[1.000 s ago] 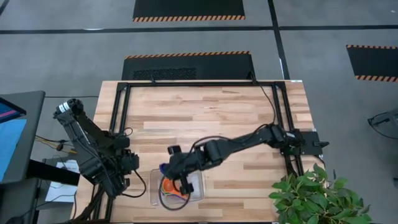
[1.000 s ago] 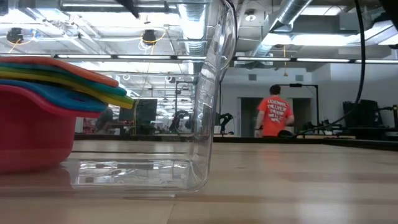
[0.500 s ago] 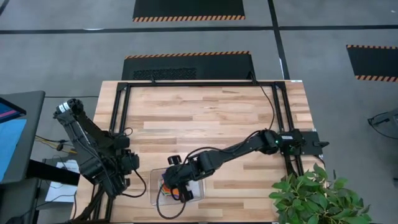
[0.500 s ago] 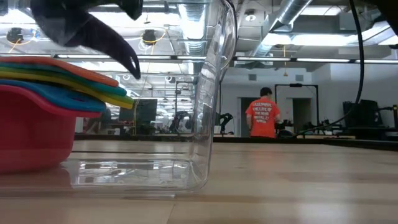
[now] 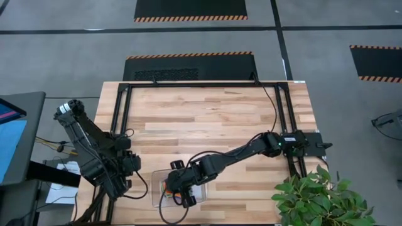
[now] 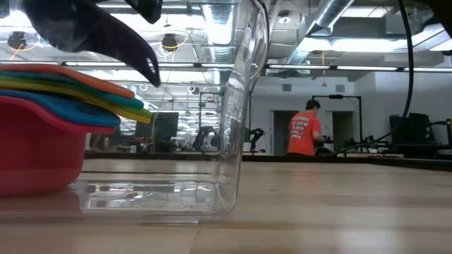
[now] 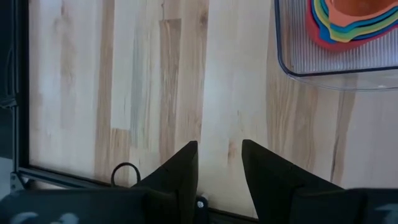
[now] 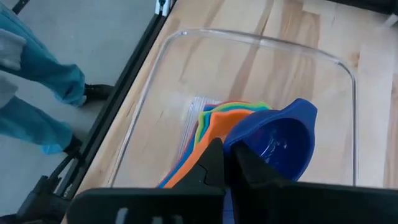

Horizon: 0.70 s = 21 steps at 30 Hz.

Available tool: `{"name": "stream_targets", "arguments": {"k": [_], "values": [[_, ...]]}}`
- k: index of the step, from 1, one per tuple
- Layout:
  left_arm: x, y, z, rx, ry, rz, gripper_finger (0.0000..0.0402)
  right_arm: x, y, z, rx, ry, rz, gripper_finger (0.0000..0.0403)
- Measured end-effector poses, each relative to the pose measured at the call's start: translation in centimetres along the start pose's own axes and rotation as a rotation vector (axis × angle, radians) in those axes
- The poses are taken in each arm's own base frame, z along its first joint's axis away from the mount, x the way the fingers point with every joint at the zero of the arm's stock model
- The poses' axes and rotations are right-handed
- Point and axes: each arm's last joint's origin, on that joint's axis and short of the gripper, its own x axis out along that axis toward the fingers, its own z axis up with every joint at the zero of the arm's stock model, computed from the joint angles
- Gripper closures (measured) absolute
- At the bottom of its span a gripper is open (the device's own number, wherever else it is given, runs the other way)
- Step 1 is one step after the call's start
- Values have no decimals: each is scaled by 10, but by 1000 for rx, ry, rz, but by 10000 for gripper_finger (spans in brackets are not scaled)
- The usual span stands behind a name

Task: Nest measuring cups in basket
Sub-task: Stack the dark blue measuring cup on top of the orange measuring cup into the transparent bin

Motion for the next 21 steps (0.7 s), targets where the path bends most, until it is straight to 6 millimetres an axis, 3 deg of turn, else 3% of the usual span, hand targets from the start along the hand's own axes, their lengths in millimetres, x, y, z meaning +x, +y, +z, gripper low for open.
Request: {"name": "stream_targets", "arguments": {"k": [21], "values": [[0, 0, 0, -28, -1, 1, 286, 0, 3, 4, 91, -39, 33, 360]]}}
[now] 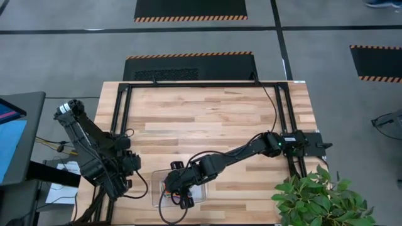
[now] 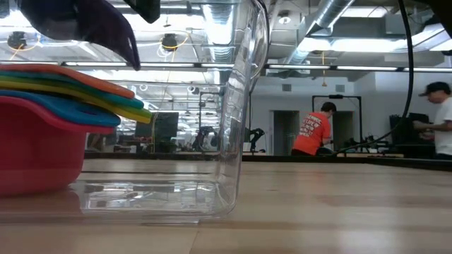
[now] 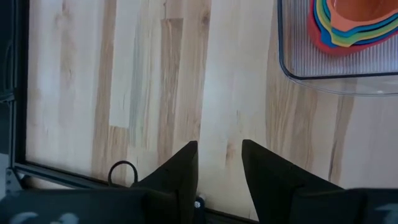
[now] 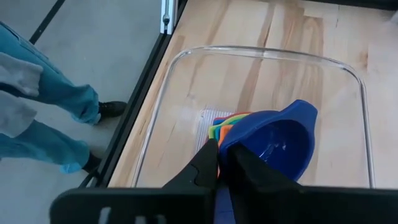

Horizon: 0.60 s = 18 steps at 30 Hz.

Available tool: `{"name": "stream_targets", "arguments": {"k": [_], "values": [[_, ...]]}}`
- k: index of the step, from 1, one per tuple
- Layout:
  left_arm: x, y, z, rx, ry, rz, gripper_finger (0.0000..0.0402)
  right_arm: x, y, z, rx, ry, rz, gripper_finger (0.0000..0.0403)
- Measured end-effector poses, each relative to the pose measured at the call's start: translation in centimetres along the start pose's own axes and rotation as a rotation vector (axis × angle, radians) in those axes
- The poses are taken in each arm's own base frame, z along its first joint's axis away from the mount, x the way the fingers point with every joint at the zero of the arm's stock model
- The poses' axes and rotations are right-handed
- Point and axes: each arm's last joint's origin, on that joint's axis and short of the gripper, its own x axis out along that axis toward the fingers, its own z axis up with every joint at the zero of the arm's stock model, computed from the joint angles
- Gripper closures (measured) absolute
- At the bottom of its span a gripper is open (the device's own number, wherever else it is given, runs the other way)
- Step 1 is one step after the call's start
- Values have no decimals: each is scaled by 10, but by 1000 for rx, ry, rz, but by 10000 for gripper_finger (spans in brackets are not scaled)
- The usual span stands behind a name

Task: Nest measuring cups in basket
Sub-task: Stack the dark blue measuring cup on top of the orange measuring cup into the transparent bin

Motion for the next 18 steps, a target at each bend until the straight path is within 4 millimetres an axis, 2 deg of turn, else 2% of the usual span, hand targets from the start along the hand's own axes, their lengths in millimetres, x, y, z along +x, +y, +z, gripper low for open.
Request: {"name": "stream_targets", "arguments": {"k": [8, 18], "values": [[0, 0, 0, 0, 2, -1, 286, 0, 0, 1, 26, -12, 2, 355], [0, 0, 0, 4, 3, -2, 286, 0, -2, 3, 57, -30, 2, 325]]}}
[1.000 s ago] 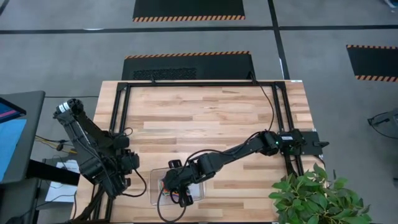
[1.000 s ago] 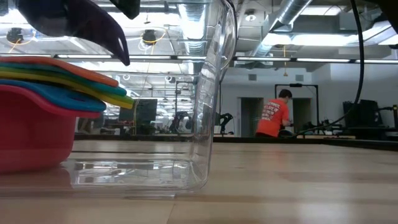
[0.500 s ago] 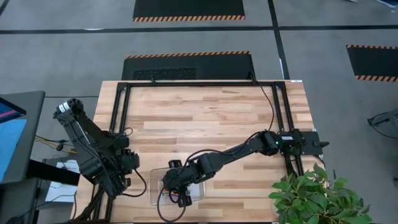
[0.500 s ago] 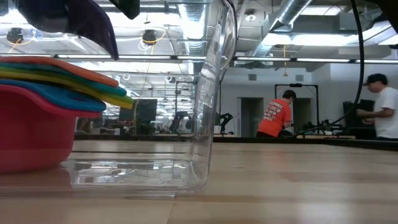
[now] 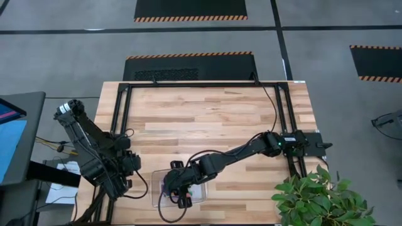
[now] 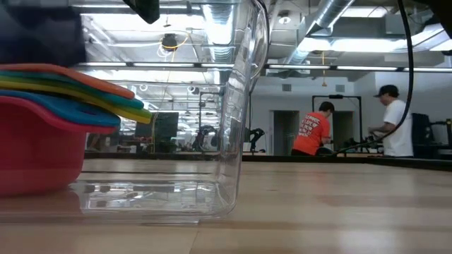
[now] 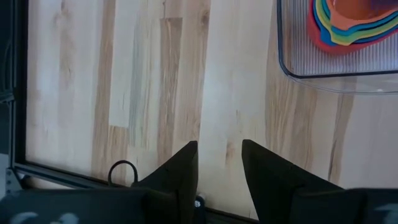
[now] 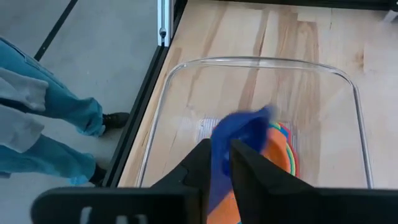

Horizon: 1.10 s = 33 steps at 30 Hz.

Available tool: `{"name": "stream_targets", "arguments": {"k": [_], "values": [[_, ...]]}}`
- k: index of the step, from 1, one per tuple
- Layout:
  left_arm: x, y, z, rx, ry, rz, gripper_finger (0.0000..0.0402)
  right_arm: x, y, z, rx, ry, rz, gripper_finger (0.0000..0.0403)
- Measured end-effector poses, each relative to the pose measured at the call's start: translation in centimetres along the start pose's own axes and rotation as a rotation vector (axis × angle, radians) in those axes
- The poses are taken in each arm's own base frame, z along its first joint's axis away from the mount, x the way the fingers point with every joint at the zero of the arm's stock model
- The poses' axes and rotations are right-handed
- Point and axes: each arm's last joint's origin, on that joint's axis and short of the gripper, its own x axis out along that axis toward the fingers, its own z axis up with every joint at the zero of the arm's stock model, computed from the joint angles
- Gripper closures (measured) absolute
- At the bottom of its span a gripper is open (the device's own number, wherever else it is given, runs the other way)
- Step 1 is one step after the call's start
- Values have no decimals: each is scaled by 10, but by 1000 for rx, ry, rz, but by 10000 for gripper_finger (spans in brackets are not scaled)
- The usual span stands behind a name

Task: Nest measuring cups in basket
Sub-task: Stack the dark blue measuring cup on top of the orange measuring cup into the transparent bin, then return to Home Position

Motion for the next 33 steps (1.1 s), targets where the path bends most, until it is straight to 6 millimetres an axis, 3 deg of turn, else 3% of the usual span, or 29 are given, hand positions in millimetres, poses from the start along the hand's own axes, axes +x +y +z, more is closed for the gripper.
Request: {"name": "stream_targets", "arguments": {"k": [15, 18, 24, 29, 33], "values": [[0, 0, 0, 4, 1, -1, 286, 0, -8, -1, 16, 18, -20, 295], [0, 0, 0, 35, 3, -2, 286, -5, -14, 2, 89, 20, -32, 300], [0, -3, -4, -69, 143, -84, 286, -48, -29, 23, 381, -35, -46, 311], [-1, -6, -4, -116, 178, -130, 286, -40, -38, 18, 513, -12, -54, 310], [-1, -10, 0, -154, 121, -159, 286, -42, -38, 20, 419, 19, 61, 310]]}}
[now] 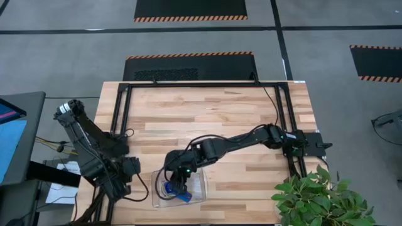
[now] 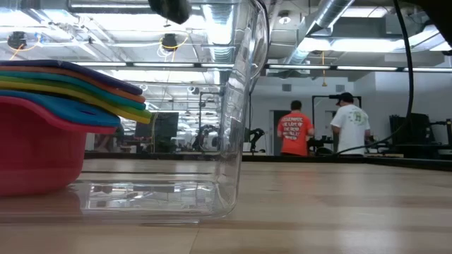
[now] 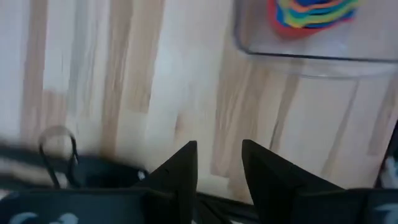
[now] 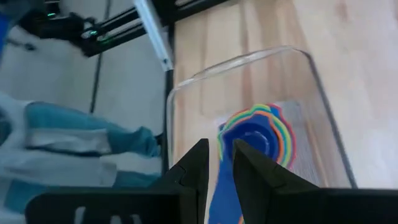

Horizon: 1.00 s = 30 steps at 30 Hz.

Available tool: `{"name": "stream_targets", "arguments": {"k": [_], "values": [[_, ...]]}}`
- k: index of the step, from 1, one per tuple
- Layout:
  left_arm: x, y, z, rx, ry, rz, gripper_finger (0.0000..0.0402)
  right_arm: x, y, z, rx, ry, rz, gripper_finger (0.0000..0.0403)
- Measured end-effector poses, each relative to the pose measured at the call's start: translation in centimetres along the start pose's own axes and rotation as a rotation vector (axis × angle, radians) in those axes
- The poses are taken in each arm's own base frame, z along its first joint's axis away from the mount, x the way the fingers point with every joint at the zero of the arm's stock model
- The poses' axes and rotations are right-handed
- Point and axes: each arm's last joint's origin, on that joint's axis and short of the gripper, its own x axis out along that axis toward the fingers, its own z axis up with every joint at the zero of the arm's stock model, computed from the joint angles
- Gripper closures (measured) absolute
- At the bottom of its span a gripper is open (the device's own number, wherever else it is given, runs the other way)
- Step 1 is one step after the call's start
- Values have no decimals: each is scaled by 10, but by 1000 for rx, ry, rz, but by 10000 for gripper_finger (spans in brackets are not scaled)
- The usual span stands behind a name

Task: Nest measuring cups in basket
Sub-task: Return to Home Position

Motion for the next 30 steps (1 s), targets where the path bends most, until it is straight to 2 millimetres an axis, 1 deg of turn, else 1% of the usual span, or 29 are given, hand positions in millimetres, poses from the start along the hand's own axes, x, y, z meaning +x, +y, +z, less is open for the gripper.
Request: {"name": "stream_targets", "arguments": {"k": [2, 5, 7, 8, 10, 12, 13, 15, 17, 19, 20, 22, 24, 25, 27, 28, 30], "values": [[0, -2, 2, 87, -23, -14, 286, -3, 0, 3, -23, 3, 49, 310], [0, -9, 7, 136, -81, -79, 286, -16, 3, 9, -64, 1, 121, 310], [-1, -11, 9, 158, -117, -94, 286, -30, 4, 6, -51, 54, 91, 310], [-1, -11, 9, 160, -133, -96, 286, -33, 6, 3, -54, 72, 68, 310], [-5, -9, 8, 150, -160, -109, 286, -44, 12, -3, -60, 91, 3, 310], [-14, -3, 6, 137, -222, -137, 286, -65, 25, -11, -96, 96, -65, 310], [-20, 0, 4, 136, -275, -158, 286, -81, 35, -13, -136, 68, -90, 310], [-33, 6, -3, 154, -425, -206, 286, -115, 59, -22, -238, 9, -146, 310], [-42, 16, -9, 179, -585, -241, 286, -139, 77, -34, -357, -53, -198, 310], [-41, 25, -15, 197, -701, -274, 286, -151, 87, -48, -448, -74, -234, 310], [-36, 28, -18, 210, -737, -297, 286, -153, 89, -56, -489, -78, -244, 310], [-23, 35, -22, 230, -790, -370, 286, -154, 84, -72, -532, -82, -234, 310], [-4, 42, -25, 244, -816, -464, 286, -153, 72, -89, -532, -115, -194, 310], [5, 45, -25, 244, -834, -513, 286, -152, 63, -99, -517, -143, -164, 310], [19, 54, -24, 234, -894, -625, 286, -151, 40, -122, -495, -213, -88, 310], [24, 59, -23, 225, -935, -684, 286, -153, 28, -134, -488, -263, -35, 310], [33, 70, -21, 216, -1016, -744, 286, -161, 5, -157, -486, -381, 90, 310]]}}
